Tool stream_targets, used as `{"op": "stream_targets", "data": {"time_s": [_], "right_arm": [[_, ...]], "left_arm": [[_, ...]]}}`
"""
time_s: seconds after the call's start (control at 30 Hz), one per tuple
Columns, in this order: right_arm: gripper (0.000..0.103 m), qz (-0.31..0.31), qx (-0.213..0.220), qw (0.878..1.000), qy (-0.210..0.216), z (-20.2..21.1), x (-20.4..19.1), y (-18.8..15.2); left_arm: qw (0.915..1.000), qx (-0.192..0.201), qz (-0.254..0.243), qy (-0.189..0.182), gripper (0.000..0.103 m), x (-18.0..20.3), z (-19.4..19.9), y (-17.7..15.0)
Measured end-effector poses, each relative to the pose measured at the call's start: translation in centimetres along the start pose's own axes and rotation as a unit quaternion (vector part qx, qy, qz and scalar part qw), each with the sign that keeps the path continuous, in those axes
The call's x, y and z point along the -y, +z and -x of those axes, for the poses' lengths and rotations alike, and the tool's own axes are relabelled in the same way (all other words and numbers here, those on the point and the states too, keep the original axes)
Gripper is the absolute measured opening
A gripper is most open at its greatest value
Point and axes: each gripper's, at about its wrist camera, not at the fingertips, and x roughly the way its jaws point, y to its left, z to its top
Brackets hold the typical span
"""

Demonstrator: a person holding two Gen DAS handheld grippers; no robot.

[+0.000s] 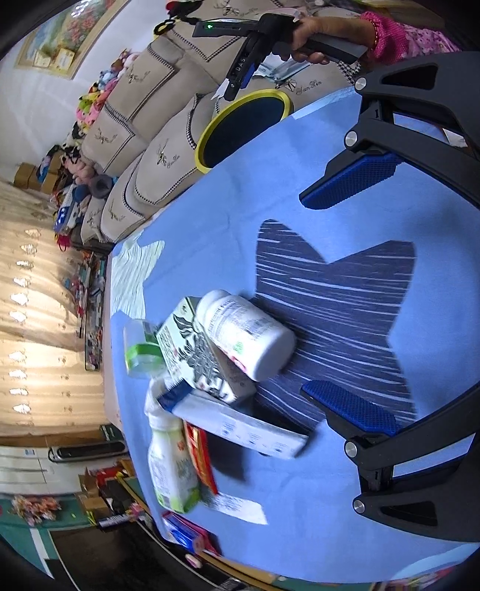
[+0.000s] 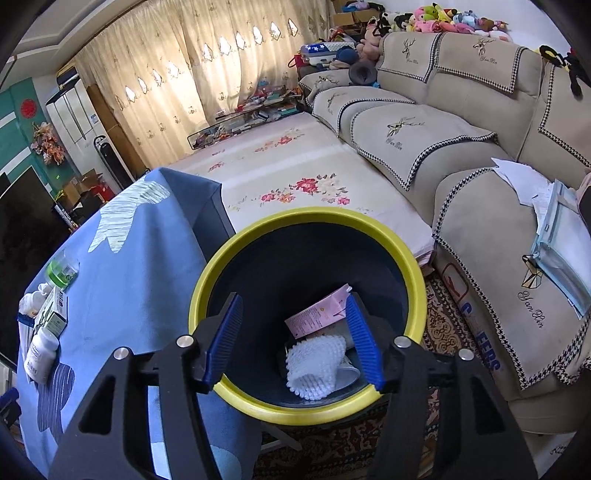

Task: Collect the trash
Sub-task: 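Carry the sponge over the yellow bin and open the right gripper, then grasp the white supplement bottle with the left gripper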

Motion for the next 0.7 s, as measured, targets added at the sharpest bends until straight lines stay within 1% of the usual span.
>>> {"op": "stream_targets", "data": {"time_s": [0.2, 0.3, 0.57, 0.67, 0.7], "right_arm": [[0.056, 0.006, -0.009, 1.0, 0.004, -0.6, -0.3, -0.5], [0.056, 0.005, -0.011, 1.0, 0.005, -0.9, -0.3, -0.4], [0.056, 0.005, -0.02, 1.0, 0.006, -1.6, -0.2, -0.6], [0.056, 0.005, -0.024, 1.0, 0.007, -1.8, -0.2, -0.7], [0.056, 0.006, -0.025, 1.0, 0.008, -1.9, -0.2, -0.7]], "left_arm": [[0.9995, 0.013, -0.014, -0.027, 0.092, -1.0, -1.6, 2.3], [0.999, 0.006, -0.023, -0.039, 0.091, -1.3, -2.7, 3.4], [0.9985, -0.001, -0.045, -0.031, 0.09, -1.3, -4.6, 4.6], [0.9985, -0.018, -0.045, -0.025, 0.085, -1.5, -5.9, 4.8], [0.9985, -0.025, -0.044, -0.022, 0.085, -1.5, -6.3, 4.8]]}}
